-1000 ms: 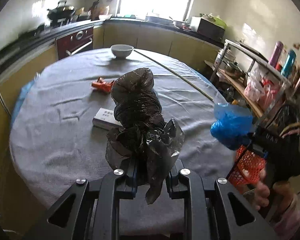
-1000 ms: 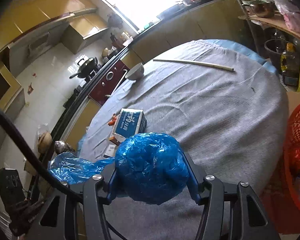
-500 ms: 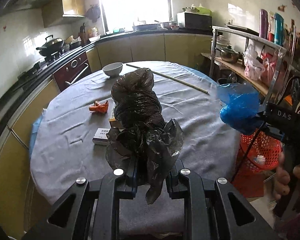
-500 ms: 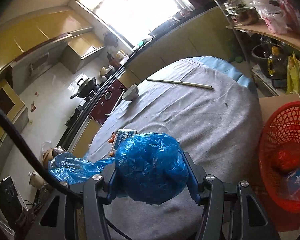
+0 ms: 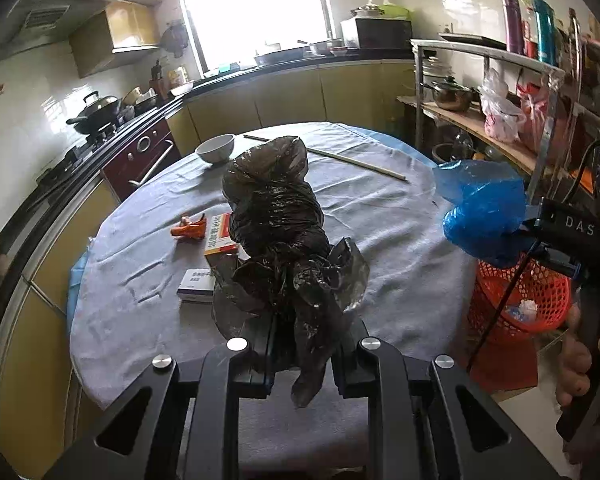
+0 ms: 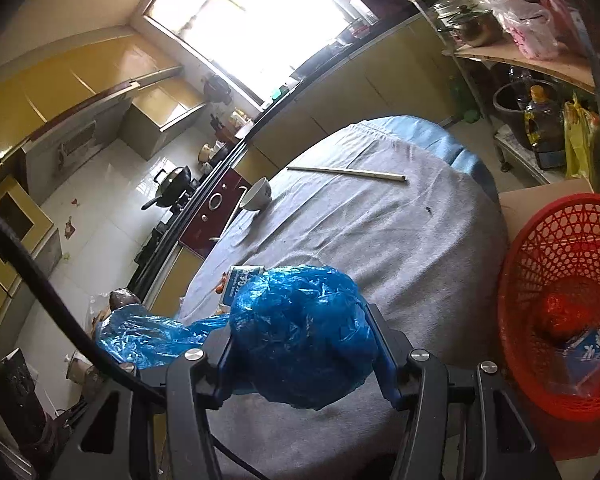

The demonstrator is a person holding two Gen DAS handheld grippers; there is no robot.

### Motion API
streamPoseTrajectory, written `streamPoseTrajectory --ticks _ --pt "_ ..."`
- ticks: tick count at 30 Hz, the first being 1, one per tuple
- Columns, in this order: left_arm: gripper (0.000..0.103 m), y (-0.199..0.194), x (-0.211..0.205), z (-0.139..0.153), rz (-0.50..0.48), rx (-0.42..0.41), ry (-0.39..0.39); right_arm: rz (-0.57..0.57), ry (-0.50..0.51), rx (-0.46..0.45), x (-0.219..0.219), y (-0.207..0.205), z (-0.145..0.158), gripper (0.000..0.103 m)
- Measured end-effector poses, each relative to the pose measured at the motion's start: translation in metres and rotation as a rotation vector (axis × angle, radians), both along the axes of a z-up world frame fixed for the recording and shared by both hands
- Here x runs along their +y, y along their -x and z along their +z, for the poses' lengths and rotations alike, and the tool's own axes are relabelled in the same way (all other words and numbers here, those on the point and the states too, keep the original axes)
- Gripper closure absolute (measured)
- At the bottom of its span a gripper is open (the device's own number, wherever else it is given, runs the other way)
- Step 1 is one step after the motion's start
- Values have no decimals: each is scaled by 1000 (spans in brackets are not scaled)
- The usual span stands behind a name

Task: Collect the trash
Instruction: 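Hold the black bag up with the left tool while the right carries the blue bag over the basket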

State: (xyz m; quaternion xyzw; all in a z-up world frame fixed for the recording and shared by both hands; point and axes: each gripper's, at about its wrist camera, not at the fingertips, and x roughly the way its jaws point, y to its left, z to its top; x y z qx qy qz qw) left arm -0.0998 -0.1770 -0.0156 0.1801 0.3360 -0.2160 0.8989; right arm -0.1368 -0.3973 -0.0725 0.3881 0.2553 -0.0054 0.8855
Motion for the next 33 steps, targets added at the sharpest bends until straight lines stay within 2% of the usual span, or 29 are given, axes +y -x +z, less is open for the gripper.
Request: streamPoseTrajectory --ticks 15,33 --pt "80 10 -40 -12 -47 6 -75 -65 -52 -7 -35 19 -16 44" --pt "80 27 -78 -15 -125 -3 -123 -168 -120 -6 -79 52 -32 44"
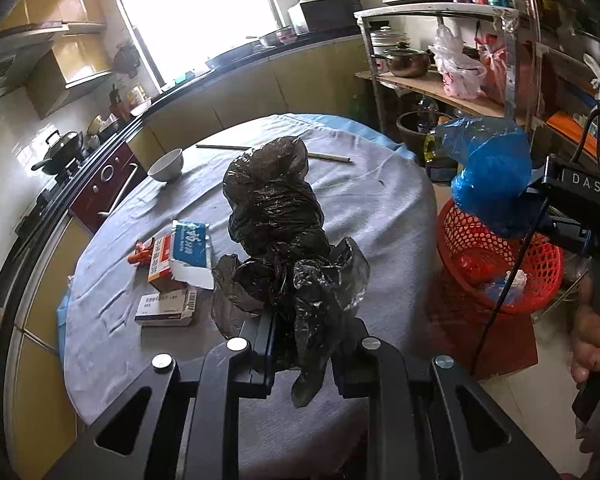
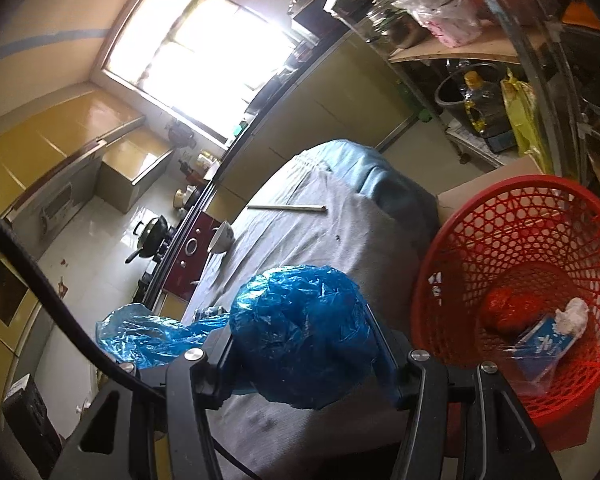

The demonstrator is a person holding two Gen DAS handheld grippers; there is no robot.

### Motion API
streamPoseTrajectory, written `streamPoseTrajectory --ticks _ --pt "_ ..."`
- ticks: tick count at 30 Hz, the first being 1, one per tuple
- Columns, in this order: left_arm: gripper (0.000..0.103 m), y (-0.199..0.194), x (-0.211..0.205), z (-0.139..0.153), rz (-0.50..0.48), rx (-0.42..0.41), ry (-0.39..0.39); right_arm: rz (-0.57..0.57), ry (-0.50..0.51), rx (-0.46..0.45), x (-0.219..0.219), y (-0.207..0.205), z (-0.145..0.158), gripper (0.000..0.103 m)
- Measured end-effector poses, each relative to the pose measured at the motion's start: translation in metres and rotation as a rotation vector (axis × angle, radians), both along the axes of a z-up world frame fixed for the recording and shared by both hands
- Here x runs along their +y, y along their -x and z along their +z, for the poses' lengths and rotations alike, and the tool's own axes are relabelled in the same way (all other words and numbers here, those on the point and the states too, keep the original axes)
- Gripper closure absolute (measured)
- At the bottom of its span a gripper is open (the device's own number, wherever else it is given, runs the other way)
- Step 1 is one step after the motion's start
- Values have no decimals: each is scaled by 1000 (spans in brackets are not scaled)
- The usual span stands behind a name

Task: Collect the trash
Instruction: 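Hold the black bag up with the left tool while the right carries the blue bag over the basket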

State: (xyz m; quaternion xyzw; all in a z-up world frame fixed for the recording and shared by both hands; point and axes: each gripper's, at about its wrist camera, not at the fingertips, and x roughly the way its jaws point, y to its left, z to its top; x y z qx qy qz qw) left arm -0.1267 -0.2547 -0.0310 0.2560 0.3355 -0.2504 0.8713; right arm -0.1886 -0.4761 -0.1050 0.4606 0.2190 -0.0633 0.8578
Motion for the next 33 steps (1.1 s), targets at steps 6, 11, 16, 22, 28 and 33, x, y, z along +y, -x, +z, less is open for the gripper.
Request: streamPoseTrajectory --ticks 6,11,16,22,28,33 --pt "80 5 -9 1 -29 -8 -9 -48 -8 -1 -13 17 -1 44" --pt "80 8 -15 2 -51 -15 -13 -84 -14 -4 -24 28 0 44" --pt "80 12 -21 2 -75 -21 -19 -122 -20 -8 -34 38 2 44" --pt "80 15 -21 2 -85 -20 -19 -145 -18 -8 -40 41 5 43" --pt "80 16 -21 3 -89 -22 -22 -160 -7 -14 -41 46 9 43" --pt "80 17 -24 3 -97 -22 -26 -178 -1 -12 -44 51 11 43"
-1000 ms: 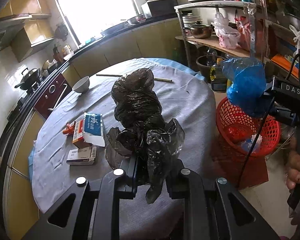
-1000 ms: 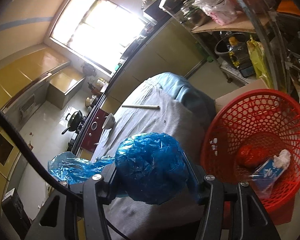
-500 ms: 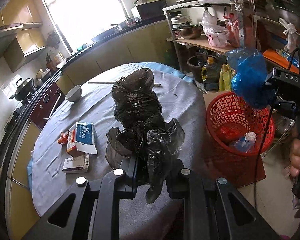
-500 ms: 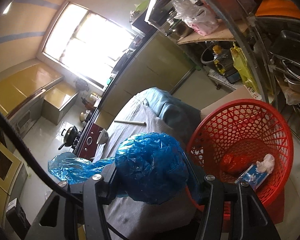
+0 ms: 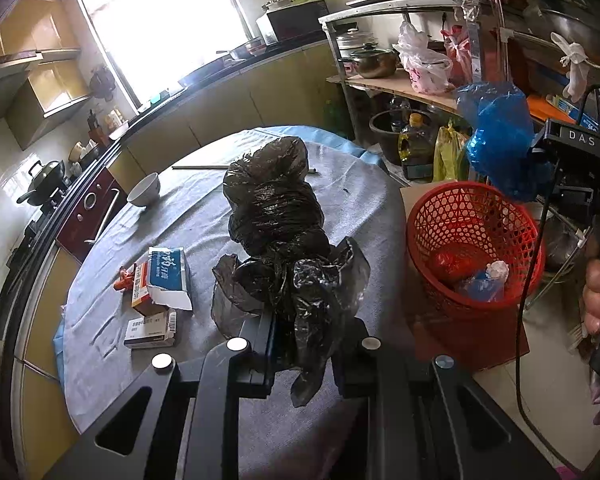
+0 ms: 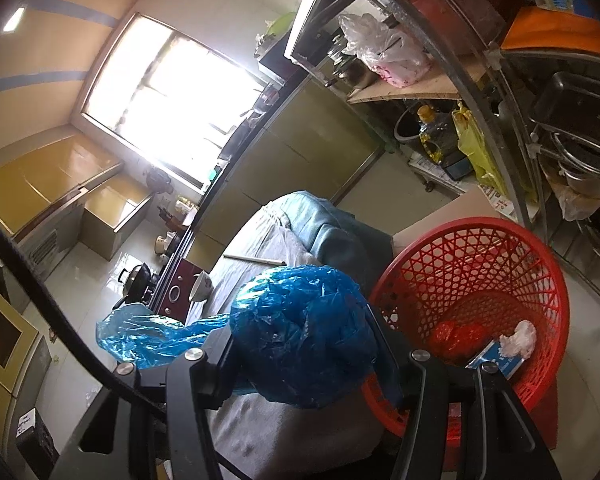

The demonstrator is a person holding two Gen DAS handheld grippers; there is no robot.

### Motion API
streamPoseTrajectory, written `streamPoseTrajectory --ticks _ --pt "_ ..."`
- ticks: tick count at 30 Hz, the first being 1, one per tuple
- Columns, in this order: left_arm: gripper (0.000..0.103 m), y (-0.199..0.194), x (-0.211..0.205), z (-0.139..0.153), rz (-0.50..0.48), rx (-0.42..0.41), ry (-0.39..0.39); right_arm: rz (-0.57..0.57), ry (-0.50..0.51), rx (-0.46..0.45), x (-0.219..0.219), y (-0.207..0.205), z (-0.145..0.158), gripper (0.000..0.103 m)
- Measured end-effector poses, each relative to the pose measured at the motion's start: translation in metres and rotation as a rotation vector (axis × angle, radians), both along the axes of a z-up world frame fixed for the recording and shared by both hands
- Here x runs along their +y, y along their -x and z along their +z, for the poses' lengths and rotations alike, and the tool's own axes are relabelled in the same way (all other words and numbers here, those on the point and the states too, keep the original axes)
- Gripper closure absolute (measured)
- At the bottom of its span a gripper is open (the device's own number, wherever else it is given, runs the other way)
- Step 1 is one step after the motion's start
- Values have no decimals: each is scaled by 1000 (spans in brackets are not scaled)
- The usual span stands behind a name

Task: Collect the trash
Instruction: 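Hold the black bag up with the left tool while the right carries the blue bag over the basket, then open the left tool over the red basket while the right releases the blue bag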

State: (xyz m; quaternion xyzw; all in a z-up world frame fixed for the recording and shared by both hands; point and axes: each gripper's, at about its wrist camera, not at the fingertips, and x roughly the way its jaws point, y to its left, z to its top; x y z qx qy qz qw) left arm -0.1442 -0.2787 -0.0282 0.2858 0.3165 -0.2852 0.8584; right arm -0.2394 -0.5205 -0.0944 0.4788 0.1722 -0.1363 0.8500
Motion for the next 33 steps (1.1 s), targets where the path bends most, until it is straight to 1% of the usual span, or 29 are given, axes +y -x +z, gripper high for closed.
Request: streamPoseTrajectory --ticks 5,13,18,22,25,28,31,32,33 --pt "80 1 -7 -1 -18 3 -9 -26 5 8 -6 8 -1 43" --pt "80 6 -28 -4 -64 19 -23 -95 -17 26 -26 30 -11 43" --pt "80 8 -49 -7 -127 95 -7 -155 -24 44 -42 48 -16 43" --pt "79 9 -76 -11 -203 180 21 -200 -50 57 -54 63 -25 42" --pt "79 9 -97 -19 -247 257 29 -228 -77 78 -62 69 -34 42" --pt "77 8 -119 -28 -270 310 24 -239 -113 93 -68 71 -45 42" --pt "77 9 -138 -37 -304 336 14 -243 -150 110 -71 71 -56 41" --pt "75 11 -144 -40 -313 330 5 -239 -171 113 -72 70 -61 41" --pt "70 12 -147 -42 -320 327 -1 -236 -191 116 -73 69 -65 40"
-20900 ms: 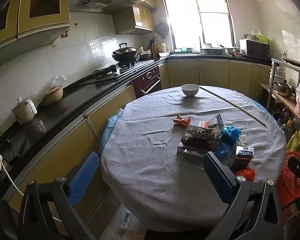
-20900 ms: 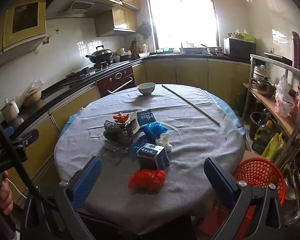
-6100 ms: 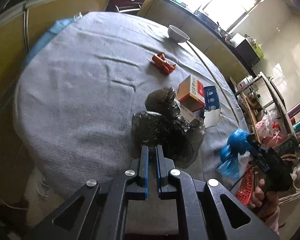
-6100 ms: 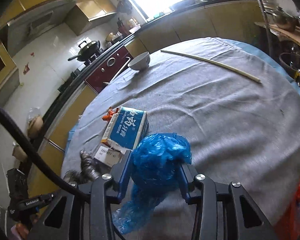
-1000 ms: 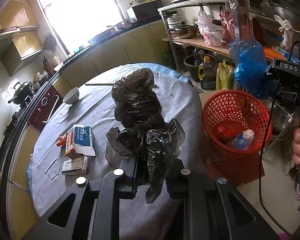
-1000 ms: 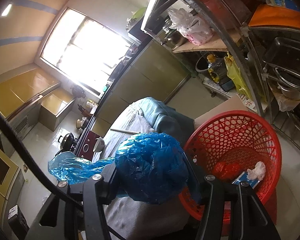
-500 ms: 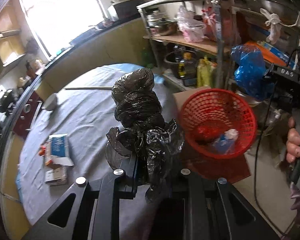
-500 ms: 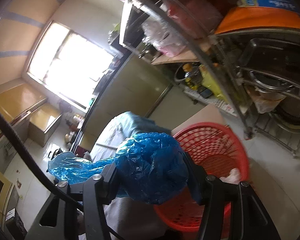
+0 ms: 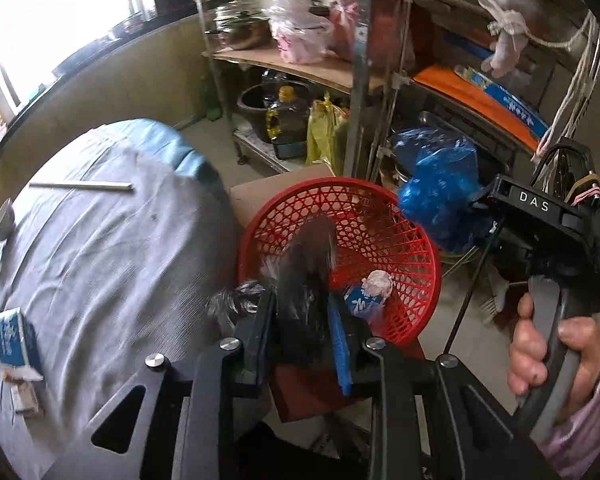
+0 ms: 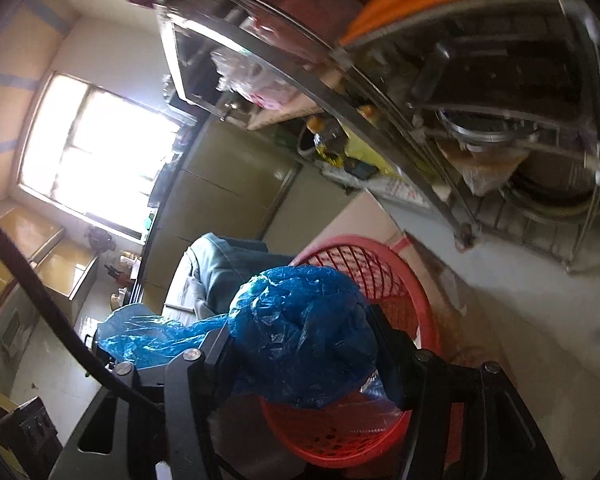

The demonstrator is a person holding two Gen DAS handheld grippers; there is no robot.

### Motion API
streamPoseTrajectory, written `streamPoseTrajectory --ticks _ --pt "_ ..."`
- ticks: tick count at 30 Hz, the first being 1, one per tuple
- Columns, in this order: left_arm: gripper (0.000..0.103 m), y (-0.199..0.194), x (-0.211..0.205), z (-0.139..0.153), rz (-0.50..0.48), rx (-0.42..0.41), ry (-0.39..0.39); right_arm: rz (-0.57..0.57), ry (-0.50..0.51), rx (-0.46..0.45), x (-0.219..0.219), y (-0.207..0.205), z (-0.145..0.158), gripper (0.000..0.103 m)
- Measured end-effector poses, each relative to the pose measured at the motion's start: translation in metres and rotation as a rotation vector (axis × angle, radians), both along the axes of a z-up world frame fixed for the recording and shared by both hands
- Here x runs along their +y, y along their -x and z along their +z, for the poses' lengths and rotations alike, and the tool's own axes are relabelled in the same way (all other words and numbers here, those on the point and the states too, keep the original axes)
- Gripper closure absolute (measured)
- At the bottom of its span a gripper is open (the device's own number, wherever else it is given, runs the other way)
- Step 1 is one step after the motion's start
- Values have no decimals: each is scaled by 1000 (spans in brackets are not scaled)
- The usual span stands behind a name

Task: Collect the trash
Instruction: 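Open the left tool over the red basket while the right releases the blue bag, then move both tools back over the table toward the two boxes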

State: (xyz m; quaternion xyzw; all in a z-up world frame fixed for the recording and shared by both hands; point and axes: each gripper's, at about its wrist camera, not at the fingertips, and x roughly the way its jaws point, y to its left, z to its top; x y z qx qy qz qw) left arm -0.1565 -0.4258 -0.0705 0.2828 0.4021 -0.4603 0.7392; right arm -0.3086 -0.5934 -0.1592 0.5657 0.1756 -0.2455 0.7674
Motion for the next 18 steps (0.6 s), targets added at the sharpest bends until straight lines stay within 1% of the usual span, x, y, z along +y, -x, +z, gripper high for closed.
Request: streamPoseTrajectory --ticks 3,5,8,11,15,18 --pt "58 1 -3 -4 -5 -13 -3 1 -42 5 -2 0 -8 38" --pt "56 1 1 -4 -4 -23 -2 6 -57 -9 -3 1 -11 32" --pt "56 -3 9 -2 14 -33 -2 3 -54 -36 -2 3 -10 28" --pt "54 -4 22 2 30 -53 9 7 -50 -56 0 2 -7 28" --pt "45 -2 51 14 61 -120 24 3 -27 -62 3 1 0 28" --pt "41 -2 75 22 92 -143 47 14 -18 -66 5 -2 5 28"
